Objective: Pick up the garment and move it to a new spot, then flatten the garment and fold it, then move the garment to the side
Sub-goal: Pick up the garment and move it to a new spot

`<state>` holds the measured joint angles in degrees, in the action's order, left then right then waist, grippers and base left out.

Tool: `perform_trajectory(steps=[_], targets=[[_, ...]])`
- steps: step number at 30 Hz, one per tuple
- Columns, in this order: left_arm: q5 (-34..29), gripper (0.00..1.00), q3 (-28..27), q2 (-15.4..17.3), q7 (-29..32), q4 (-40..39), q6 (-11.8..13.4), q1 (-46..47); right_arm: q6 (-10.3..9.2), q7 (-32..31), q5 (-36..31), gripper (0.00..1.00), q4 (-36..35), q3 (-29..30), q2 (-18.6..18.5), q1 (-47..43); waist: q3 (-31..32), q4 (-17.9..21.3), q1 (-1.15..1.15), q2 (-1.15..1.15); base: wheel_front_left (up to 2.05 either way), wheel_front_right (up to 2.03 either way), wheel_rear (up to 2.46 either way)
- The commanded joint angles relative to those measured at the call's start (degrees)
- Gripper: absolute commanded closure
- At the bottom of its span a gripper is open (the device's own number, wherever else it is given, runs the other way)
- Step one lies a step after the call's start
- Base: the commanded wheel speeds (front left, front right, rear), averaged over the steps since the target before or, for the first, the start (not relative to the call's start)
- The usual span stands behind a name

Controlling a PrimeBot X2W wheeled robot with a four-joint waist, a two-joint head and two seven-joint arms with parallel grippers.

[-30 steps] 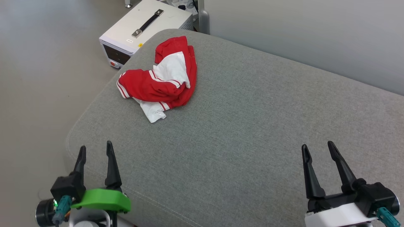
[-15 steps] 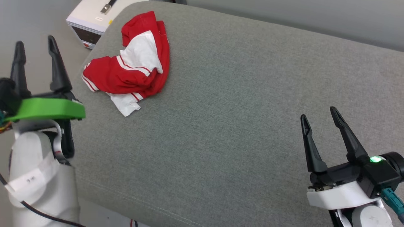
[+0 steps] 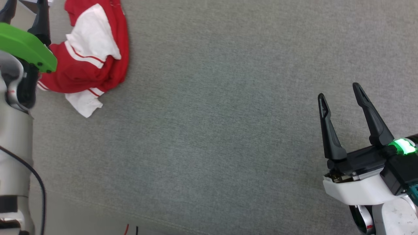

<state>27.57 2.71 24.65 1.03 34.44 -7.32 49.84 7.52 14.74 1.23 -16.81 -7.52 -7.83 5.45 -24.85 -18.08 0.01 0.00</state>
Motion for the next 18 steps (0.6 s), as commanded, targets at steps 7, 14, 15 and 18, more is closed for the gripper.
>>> perform_trajectory(steps=[7,14,15,18], targets=[[15.47,0.0,7.22,4.95,22.23,5.56,-0.16,6.03,-0.03,0.26,-0.74,0.0,-1.42,-0.3,-0.93,2.89,-6.23,4.28,-0.01,0.0,0.0,0.0,0.0],[19.34,0.0,13.2,8.51,34.77,8.75,-0.16,8.02,-0.03,0.26,-1.09,0.0,-1.89,-0.11,-1.31,3.81,-8.83,5.88,-0.01,0.0,0.0,0.0,0.0],[19.13,0.0,14.47,8.7,35.95,9.23,-0.16,8.06,-0.03,0.26,-1.11,0.0,-1.97,-0.01,-1.32,3.93,-9.14,6.02,-0.01,0.0,0.0,0.0,0.0],[18.66,0.0,17.61,8.63,38.5,10.76,-0.16,7.78,-0.03,0.26,-1.14,0.0,-2.04,0.16,-1.25,4.11,-9.75,6.27,-0.01,0.0,0.0,0.0,0.0]])
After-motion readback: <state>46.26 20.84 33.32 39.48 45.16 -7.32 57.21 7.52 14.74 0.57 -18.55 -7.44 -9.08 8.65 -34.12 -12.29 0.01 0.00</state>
